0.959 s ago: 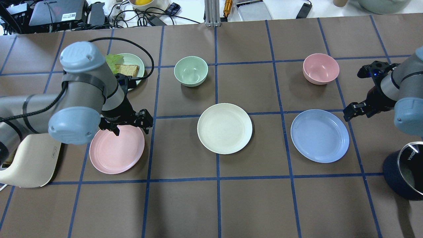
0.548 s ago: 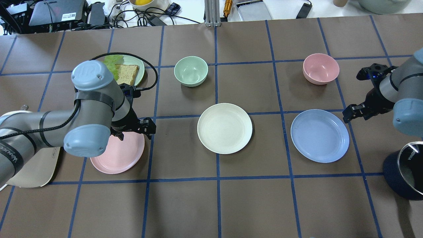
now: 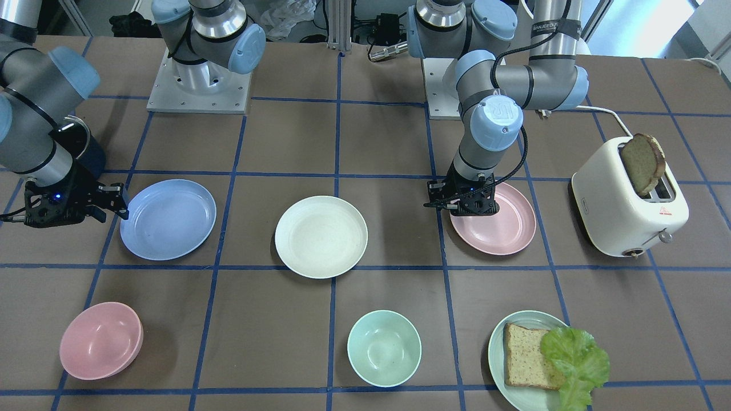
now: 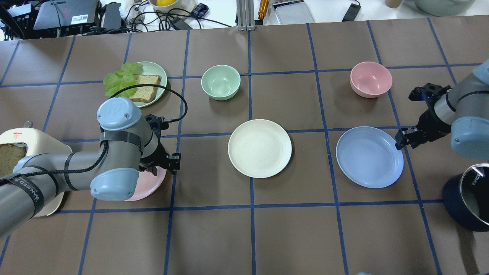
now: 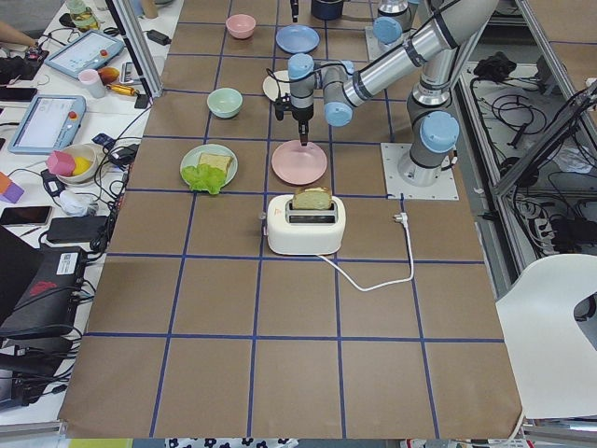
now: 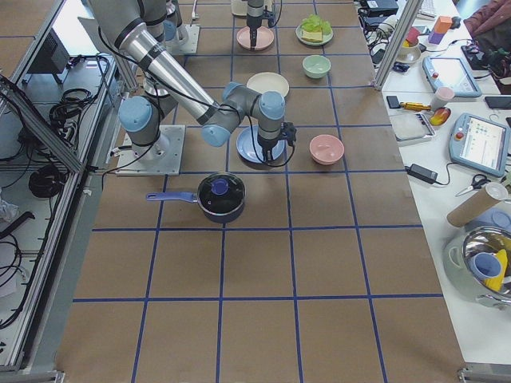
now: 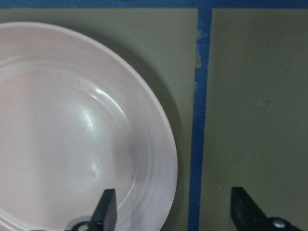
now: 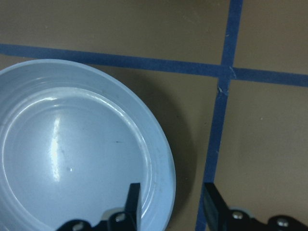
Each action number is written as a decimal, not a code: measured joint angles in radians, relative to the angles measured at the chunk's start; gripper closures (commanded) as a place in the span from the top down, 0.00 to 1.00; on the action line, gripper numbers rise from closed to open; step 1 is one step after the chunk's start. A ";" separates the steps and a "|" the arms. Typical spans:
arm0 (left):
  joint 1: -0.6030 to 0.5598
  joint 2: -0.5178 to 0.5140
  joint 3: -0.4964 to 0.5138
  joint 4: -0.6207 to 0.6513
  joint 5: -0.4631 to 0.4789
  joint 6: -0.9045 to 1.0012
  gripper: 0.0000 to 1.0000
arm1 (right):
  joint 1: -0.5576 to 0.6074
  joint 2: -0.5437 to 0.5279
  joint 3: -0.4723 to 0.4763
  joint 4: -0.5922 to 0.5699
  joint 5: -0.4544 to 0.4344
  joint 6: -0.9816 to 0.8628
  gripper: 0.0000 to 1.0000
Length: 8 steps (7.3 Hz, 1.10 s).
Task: Stack three plates with pink and blue
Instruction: 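Grip the pink plate rim with the left gripper while the right grips the blue plate, then lift the pink plate with the left gripper and set it on the cream plate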
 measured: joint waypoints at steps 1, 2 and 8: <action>0.000 -0.004 -0.005 0.006 0.001 -0.001 0.00 | -0.002 0.004 0.006 -0.001 0.004 0.000 0.44; 0.000 -0.009 -0.007 0.015 0.002 -0.001 0.00 | -0.003 0.008 0.009 -0.001 0.005 0.000 0.44; -0.073 0.038 0.070 0.042 0.014 -0.060 0.00 | -0.008 0.046 0.005 -0.006 0.006 0.019 0.36</action>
